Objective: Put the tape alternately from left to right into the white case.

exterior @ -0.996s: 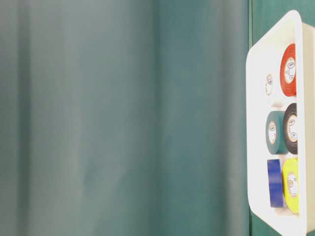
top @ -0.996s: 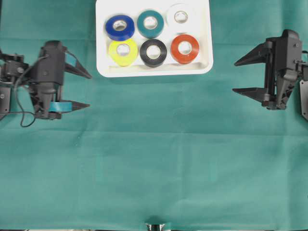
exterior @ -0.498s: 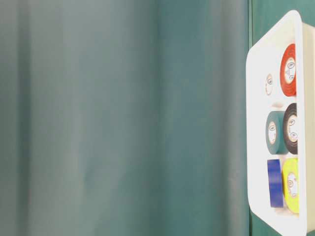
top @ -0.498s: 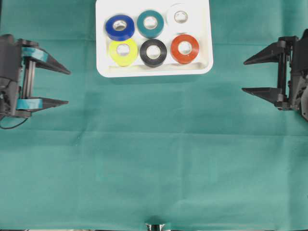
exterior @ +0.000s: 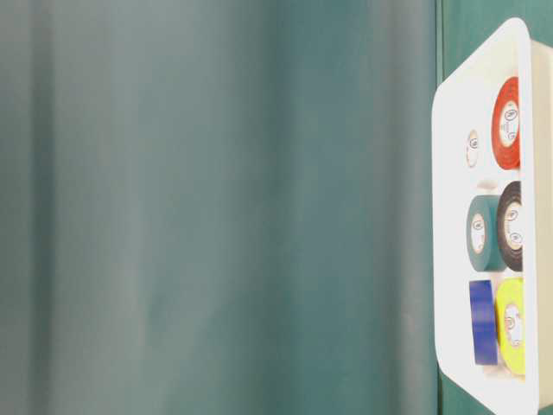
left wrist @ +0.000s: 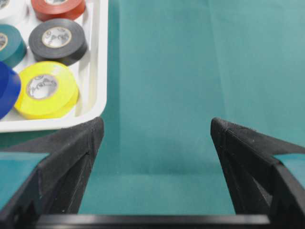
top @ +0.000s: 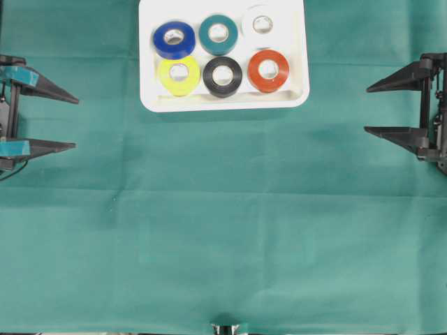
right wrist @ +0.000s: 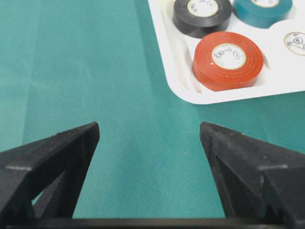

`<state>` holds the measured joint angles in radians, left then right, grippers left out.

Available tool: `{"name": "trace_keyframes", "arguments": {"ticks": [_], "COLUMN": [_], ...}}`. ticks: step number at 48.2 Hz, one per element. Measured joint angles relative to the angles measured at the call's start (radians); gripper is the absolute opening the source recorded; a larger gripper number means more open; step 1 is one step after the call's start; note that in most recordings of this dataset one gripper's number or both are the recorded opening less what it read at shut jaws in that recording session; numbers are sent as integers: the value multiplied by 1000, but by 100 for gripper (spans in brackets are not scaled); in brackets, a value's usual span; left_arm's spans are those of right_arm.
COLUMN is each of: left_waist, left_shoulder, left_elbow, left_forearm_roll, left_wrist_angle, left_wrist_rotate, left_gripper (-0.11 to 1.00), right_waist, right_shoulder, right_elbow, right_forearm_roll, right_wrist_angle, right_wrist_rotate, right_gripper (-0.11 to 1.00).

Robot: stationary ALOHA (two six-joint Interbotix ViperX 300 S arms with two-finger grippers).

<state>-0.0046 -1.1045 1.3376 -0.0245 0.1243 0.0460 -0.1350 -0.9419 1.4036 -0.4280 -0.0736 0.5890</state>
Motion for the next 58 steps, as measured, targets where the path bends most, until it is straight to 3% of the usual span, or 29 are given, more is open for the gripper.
{"name": "trace_keyframes", "arguments": {"ticks": [27,58], "left_waist": [2,3], "left_shoulder": [-118,-126], "left_elbow": [54,87], "left_forearm_roll": [0,2], "left_wrist_angle": [3,6], "left_wrist_rotate": [6,12], "left_gripper": [95,95], "right_waist": [-2,0], "right_shoulder": [-54,-112], "right_elbow": [35,92], "right_forearm_roll": [-2,-3], "right_wrist_angle": [2,26], "right_wrist_rotate": [0,-9], "right_gripper": [81,81]}}
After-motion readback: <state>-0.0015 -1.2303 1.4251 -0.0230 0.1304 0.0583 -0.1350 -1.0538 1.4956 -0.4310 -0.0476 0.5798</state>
